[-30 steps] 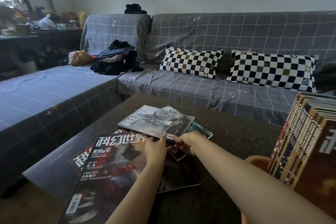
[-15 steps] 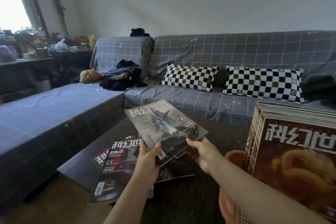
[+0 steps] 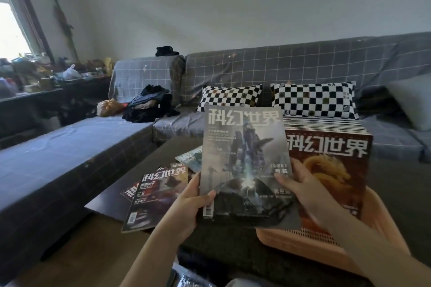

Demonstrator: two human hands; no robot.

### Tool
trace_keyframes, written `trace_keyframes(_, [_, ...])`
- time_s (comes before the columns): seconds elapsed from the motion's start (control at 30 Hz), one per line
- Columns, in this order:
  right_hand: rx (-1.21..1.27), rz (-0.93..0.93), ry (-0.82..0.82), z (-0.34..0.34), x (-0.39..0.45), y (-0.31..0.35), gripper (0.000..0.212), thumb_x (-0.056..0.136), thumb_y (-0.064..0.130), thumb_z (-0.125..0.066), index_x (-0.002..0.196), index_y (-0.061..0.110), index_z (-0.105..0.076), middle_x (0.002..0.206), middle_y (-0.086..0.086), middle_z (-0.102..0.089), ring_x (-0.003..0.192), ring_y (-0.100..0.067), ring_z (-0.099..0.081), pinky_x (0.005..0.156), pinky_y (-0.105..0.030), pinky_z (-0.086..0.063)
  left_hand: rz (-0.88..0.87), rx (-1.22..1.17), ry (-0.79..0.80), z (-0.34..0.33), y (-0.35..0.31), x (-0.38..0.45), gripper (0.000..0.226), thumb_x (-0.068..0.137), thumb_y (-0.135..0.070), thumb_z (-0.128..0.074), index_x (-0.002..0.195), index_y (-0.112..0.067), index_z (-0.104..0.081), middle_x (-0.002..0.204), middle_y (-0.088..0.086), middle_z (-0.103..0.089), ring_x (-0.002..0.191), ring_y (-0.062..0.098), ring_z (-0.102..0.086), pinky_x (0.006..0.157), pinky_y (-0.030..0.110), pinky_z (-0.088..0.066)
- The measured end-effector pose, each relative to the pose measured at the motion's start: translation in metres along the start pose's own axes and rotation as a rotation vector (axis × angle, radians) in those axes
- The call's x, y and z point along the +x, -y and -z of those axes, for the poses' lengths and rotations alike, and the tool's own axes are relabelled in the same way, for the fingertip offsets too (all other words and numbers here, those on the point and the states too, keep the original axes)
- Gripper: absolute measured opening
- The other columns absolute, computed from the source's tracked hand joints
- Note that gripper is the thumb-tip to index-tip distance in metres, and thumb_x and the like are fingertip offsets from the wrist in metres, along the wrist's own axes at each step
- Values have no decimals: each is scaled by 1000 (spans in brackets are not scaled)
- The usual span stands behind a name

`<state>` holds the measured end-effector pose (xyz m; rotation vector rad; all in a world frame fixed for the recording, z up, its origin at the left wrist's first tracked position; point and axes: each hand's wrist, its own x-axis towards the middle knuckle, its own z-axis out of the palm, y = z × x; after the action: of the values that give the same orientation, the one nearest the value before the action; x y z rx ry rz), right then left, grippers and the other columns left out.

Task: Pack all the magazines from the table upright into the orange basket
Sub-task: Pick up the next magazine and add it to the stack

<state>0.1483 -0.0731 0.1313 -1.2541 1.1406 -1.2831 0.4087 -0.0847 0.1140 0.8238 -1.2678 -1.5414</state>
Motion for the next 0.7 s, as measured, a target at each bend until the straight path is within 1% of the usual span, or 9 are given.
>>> trace_keyframes(0.1, [-42,44,-74,26,-19,5,28,86,28,-61,109,42,-58,105,9,-71,97,-16,-68,88,-44,-51,-2,51,14,-30,8,6,47,90,3,-55,127,-26,-51,117,-1,-71,109,18,-66,87,31,-54])
trace_keyframes(0.17, [-38,69,-116,42,-30,9,31,86,26,-62,110,46,-58,105,10,-71,94,-15,-69,81,-39,-55,16,76,32,-46,13,12,46,93,4,-52,127,-27,-52,116,-4,-71,110,17,-65,93,34,-50])
trace_keyframes(0.23, [-43,76,-162,57,-39,13,33,85,25,-63,110,45,-58,101,13,-71,87,-11,-70,67,-27,-58,21,87,75,-62,16,18,45,94,3,-52,125,-29,-52,117,-6,-71,110,15,-65,90,31,-51])
trace_keyframes(0.27, [-43,65,-182,65,-42,14,31,86,23,-62,110,41,-58,100,10,-71,87,-12,-70,67,-27,-57,16,92,94,-69,17,21,44,94,2,-52,126,-29,-52,117,-6,-71,110,14,-65,86,27,-52])
trace_keyframes(0.33, [-55,32,-228,78,-46,15,27,87,20,-61,110,34,-58,101,3,-72,91,-20,-70,79,-40,-55,1,125,102,-85,19,30,42,95,1,-52,127,-27,-52,117,-7,-71,108,12,-66,80,22,-53])
trace_keyframes(0.4, [-44,6,-285,90,-47,15,26,87,17,-62,108,30,-57,102,1,-72,94,-23,-69,84,-47,-52,-12,161,72,-101,23,42,33,95,-2,-53,121,-23,-57,110,-4,-73,103,14,-68,78,24,-55])
trace_keyframes(0.53, [-82,-3,-381,107,-48,11,23,87,16,-61,105,30,-57,97,4,-72,84,-14,-70,70,-34,-52,-66,357,-45,-124,37,66,16,95,-13,-59,107,-22,-65,98,-6,-75,92,11,-71,78,30,-55])
trace_keyframes(0.63, [-303,1,-466,119,-45,-3,17,87,21,-63,101,29,-57,91,10,-69,79,-4,-65,63,-20,-45,-109,624,-152,-130,50,81,11,89,-23,-67,89,-34,-67,82,-17,-71,78,-5,-64,63,12,-45])
trace_keyframes(0.7, [-484,-26,-518,127,-44,-15,20,86,24,-65,103,30,-58,92,16,-64,76,6,-55,58,-13,-37,-105,695,-210,-132,58,87,13,85,-23,-71,89,-35,-68,74,-25,-69,72,-11,-62,54,6,-44])
